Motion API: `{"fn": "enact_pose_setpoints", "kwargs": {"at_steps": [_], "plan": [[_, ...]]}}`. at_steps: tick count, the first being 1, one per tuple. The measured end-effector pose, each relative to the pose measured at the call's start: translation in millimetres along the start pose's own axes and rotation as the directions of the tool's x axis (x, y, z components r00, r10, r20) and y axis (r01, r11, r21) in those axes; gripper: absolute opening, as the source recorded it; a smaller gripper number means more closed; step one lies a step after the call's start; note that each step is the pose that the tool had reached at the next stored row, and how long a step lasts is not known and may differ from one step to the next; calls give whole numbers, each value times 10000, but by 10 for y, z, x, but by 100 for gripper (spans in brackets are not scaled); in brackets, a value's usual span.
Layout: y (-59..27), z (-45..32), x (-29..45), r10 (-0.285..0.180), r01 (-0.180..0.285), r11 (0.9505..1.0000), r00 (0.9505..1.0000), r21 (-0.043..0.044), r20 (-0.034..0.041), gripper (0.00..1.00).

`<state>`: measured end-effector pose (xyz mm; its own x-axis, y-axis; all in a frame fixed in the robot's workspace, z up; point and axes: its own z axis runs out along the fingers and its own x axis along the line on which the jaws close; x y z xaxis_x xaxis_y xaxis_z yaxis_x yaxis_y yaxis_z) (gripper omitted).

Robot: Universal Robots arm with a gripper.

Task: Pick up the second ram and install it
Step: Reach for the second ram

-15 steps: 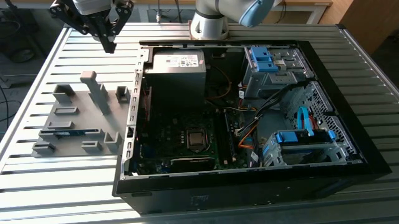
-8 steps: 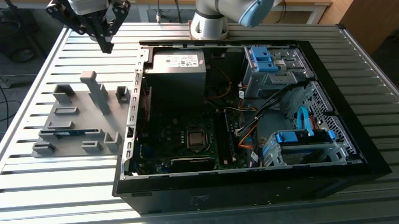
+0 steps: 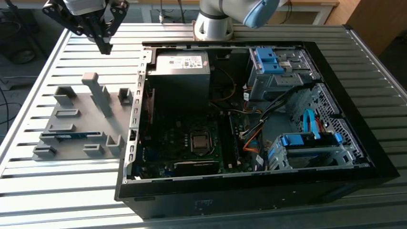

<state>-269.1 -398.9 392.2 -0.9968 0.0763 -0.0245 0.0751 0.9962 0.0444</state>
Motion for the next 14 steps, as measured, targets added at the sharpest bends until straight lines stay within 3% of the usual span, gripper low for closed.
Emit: {"fn": "enact_pose_setpoints", "kwargs": {"at_steps": [14], "plan": [[-7,-3,91,0,0,10000,10000,0,0,11]]}}
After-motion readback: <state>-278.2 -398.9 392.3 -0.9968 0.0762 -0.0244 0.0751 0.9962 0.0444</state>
